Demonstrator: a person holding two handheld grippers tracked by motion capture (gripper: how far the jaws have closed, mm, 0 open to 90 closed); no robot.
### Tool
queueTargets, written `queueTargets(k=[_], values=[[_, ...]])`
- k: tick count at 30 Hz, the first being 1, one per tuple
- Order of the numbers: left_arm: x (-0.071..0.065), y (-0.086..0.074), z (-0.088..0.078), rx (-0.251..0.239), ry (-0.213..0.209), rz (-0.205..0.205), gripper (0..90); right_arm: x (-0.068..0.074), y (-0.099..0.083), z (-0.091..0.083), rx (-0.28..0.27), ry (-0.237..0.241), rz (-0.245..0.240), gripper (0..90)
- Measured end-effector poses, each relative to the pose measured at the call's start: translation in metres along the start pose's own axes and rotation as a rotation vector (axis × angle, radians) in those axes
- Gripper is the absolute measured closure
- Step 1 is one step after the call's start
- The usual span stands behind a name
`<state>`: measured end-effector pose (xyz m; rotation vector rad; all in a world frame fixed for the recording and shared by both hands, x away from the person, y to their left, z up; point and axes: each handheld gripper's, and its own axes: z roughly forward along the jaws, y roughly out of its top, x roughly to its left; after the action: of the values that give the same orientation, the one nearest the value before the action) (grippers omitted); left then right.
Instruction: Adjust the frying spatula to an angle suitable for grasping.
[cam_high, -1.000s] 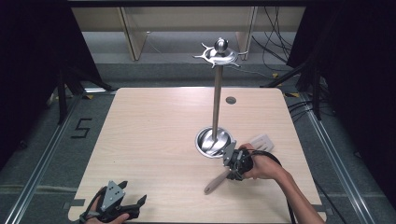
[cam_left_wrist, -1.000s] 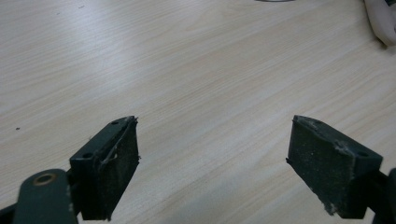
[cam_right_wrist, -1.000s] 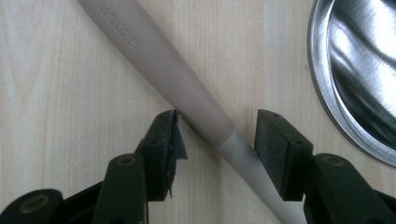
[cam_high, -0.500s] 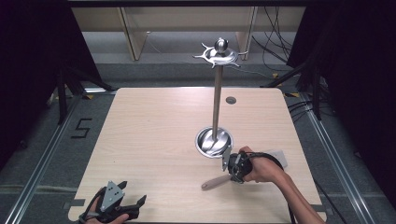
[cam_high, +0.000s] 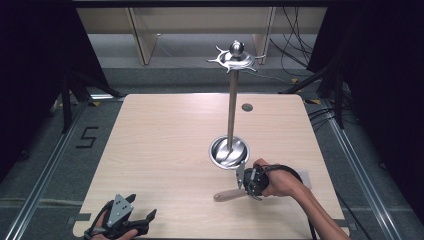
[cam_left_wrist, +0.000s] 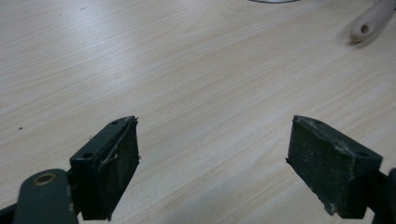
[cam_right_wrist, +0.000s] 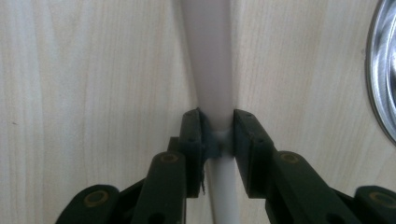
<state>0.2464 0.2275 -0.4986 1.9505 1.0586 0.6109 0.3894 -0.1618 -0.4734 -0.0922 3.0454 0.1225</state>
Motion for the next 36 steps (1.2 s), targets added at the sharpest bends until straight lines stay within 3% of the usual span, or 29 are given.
queueTargets(k=[3, 4, 6, 7, 8, 10, 11, 13, 14, 15, 17, 18, 19, 20, 21, 22, 23, 24, 26, 28, 29, 30, 31, 34, 36], values=[[0.000, 0.000, 0.000, 0.000, 0.001, 0.002, 15.6, 0.001, -0.001, 0.000, -0.019, -0.019, 0.003, 76.3], [0.000, 0.000, 0.001, -0.003, 0.000, -0.001, 15.6, 0.004, -0.002, 0.000, -0.030, -0.009, 0.035, 76.3], [0.000, 0.000, 0.001, -0.003, 0.001, 0.000, 15.6, 0.005, -0.003, 0.000, -0.045, -0.024, 0.026, 76.4], [-0.001, -0.001, 0.001, -0.005, 0.000, -0.019, 15.6, 0.003, -0.003, -0.001, -0.061, -0.028, 0.002, 76.3], [-0.001, -0.001, 0.002, -0.008, -0.001, -0.023, 15.6, 0.005, -0.006, -0.006, -0.061, -0.046, 0.049, 76.4], [-0.001, -0.001, 0.001, -0.009, 0.001, -0.025, 15.7, 0.003, -0.007, -0.010, -0.106, -0.071, 0.037, 76.4], [-0.001, -0.001, 0.001, -0.009, 0.001, -0.025, 15.7, 0.006, -0.009, -0.014, -0.110, -0.083, 0.084, 76.4], [-0.001, -0.001, 0.001, -0.009, 0.002, -0.024, 15.7, 0.003, -0.011, -0.017, -0.131, -0.091, 0.058, 76.4], [-0.001, -0.001, 0.001, -0.009, 0.002, -0.024, 15.7, 0.007, -0.016, -0.023, -0.153, -0.113, 0.124, 76.4], [-0.001, -0.001, 0.001, -0.009, 0.002, -0.023, 15.7, 0.004, -0.018, -0.026, -0.180, -0.128, 0.092, 76.4], [-0.001, -0.001, 0.001, -0.009, 0.002, -0.024, 15.8, 0.002, -0.024, -0.032, -0.239, -0.152, 0.086, 76.4], [-0.001, -0.001, 0.001, -0.009, 0.002, -0.024, 15.8, 0.002, -0.024, -0.032, -0.239, -0.152, 0.086, 76.4], [-0.001, -0.001, 0.001, -0.009, 0.002, -0.024, 15.8, 0.006, -0.031, -0.039, -0.259, -0.159, 0.169, 76.5], [-0.001, -0.001, 0.001, -0.009, 0.002, -0.024, 15.8, 0.006, -0.031, -0.039, -0.259, -0.159, 0.169, 76.5], [-0.001, -0.001, 0.001, -0.010, 0.002, -0.024, 15.8, 0.006, -0.037, -0.045, -0.304, -0.203, 0.191, 76.5], [-0.001, 0.000, 0.001, -0.010, 0.003, -0.025, 15.8, 0.007, -0.041, -0.048, -0.330, -0.208, 0.209, 76.4], [-0.001, 0.000, 0.001, -0.010, 0.003, -0.025, 15.8, 0.004, -0.045, -0.050, -0.353, -0.231, 0.190, 76.4], [0.001, 0.000, 0.000, 0.012, 0.014, 0.000, 15.8, 0.005, -0.049, -0.054, -0.366, -0.234, 0.188, 76.4], [0.000, 0.000, 0.001, -0.002, 0.004, -0.018, 15.9, 0.009, -0.053, -0.058, -0.398, -0.224, 0.215, 76.4], [0.001, 0.000, 0.000, 0.016, 0.012, -0.002, 15.8, 0.009, -0.056, -0.062, -0.417, -0.240, 0.223, 76.4], [-0.001, 0.000, 0.000, -0.006, 0.005, -0.019, 15.9, 0.011, -0.058, -0.065, -0.409, -0.225, 0.256, 76.4], [0.000, 0.000, -0.001, 0.002, 0.010, -0.007, 15.8, 0.010, -0.060, -0.065, -0.445, -0.242, 0.249, 76.4], [0.000, 0.000, -0.001, 0.002, 0.010, -0.007, 15.8, 0.010, -0.060, -0.065, -0.445, -0.242, 0.249, 76.4], [-0.002, 0.000, 0.000, -0.005, 0.005, -0.018, 15.9, 0.012, -0.071, -0.070, -0.502, -0.266, 0.313, 76.4], [-0.001, 0.000, 0.000, -0.004, 0.005, 0.000, 15.9, 0.013, -0.075, -0.073, -0.524, -0.289, 0.340, 76.5]])
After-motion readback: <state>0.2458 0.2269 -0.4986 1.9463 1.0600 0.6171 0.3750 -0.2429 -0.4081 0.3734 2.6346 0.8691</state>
